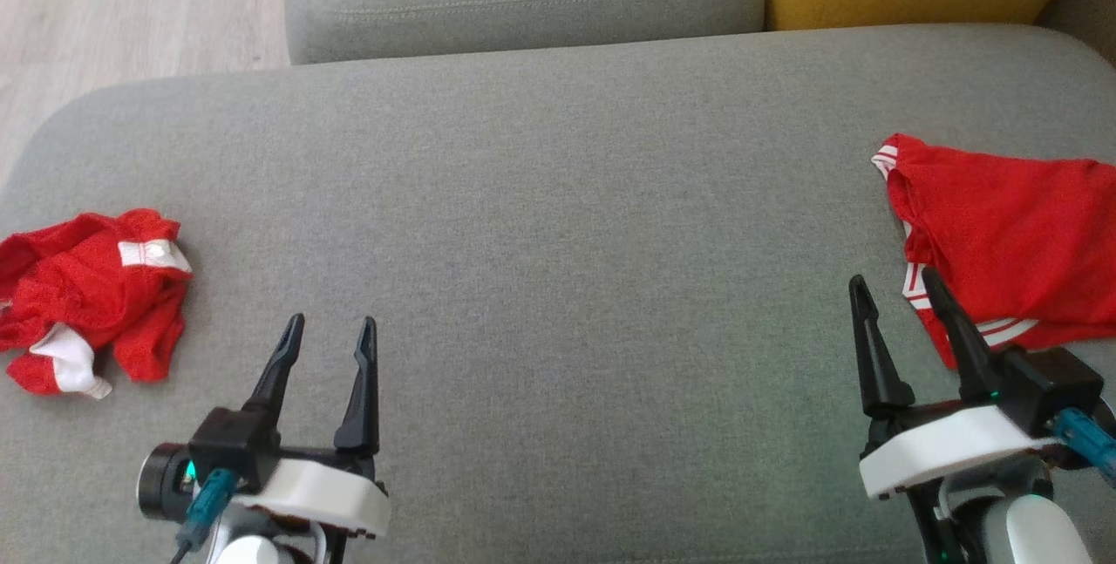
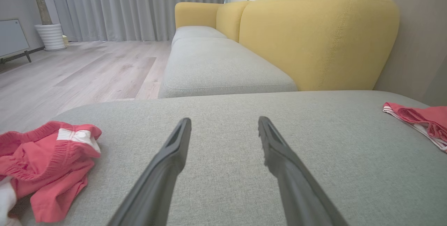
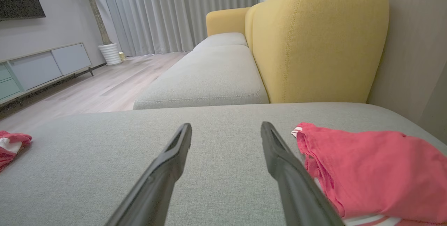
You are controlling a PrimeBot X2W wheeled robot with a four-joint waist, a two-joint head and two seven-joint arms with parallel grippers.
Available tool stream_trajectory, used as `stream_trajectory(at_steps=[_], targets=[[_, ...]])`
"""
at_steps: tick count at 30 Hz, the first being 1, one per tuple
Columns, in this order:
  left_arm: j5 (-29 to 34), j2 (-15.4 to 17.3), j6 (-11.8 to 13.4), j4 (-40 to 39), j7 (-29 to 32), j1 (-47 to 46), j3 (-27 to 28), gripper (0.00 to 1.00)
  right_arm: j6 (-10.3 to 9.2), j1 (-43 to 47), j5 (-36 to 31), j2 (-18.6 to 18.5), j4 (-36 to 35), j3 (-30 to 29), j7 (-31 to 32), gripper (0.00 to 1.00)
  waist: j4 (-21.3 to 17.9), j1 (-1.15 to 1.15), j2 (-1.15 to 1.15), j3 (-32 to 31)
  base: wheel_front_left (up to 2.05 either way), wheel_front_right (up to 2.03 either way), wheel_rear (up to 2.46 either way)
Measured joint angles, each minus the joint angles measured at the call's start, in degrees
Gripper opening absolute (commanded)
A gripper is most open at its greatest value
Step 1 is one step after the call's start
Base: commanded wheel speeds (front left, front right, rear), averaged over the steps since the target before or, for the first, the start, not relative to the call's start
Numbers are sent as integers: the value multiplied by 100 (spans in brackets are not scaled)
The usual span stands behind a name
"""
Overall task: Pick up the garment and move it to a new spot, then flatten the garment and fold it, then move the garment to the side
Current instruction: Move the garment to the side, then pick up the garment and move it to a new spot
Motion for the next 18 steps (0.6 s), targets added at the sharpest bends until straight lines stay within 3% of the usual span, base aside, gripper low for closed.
stream_trajectory(at_steps=[18], targets=[[-57,52,51,2,52,37,-87,100,0,88,-43,1,-67,-25,82,100,10,0,0,-40,0,0,0]])
